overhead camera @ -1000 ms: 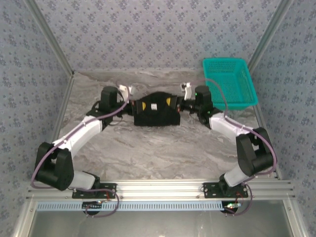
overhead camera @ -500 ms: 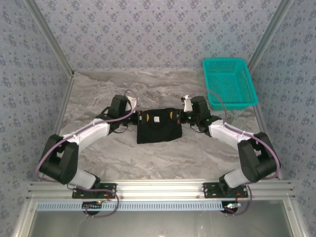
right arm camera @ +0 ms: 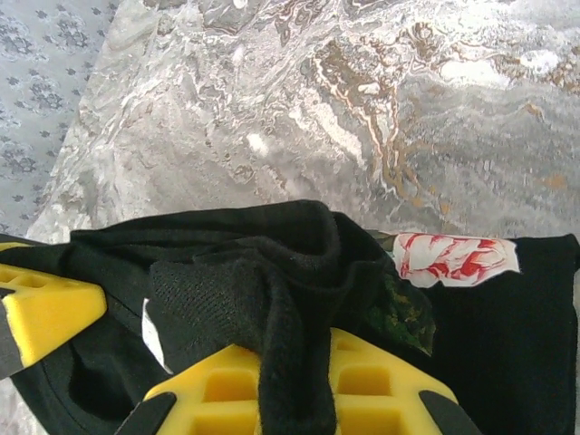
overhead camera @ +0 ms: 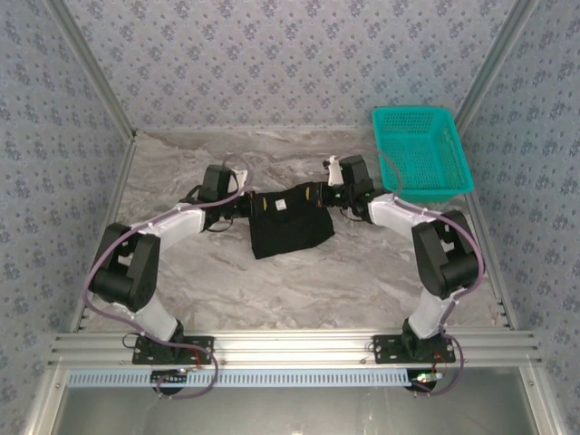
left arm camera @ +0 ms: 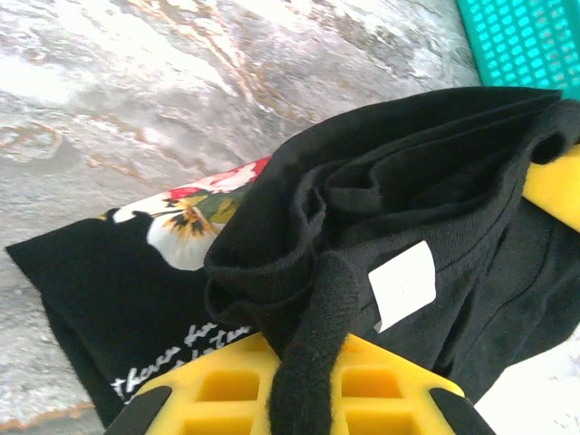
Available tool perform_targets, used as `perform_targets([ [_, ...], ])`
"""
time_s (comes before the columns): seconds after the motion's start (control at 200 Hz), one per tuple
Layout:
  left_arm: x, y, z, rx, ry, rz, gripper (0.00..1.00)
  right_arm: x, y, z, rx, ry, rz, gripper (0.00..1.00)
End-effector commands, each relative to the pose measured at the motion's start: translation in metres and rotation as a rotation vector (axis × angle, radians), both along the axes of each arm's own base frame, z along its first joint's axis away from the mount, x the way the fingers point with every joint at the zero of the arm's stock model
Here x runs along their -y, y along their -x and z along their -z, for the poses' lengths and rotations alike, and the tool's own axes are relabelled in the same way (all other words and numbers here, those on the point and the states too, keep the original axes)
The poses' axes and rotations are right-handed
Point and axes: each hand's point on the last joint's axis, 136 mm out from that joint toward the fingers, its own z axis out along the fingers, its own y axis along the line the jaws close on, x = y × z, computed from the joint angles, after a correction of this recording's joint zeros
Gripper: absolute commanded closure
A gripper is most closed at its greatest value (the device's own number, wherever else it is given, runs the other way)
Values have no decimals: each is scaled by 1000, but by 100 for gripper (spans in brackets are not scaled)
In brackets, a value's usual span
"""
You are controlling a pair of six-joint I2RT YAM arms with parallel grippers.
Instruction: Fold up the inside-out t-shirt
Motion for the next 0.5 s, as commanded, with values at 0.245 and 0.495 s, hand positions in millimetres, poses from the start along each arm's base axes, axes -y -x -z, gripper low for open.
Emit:
perform_targets([
  [0.245, -16, -52, 41, -18, -73, -103, 77, -5, -61, 52, -43, 98, -5, 85],
  [0.495, -36, -48, 43, -21, -136, -166, 55, 14, -83, 64, -80, 203, 25, 64],
])
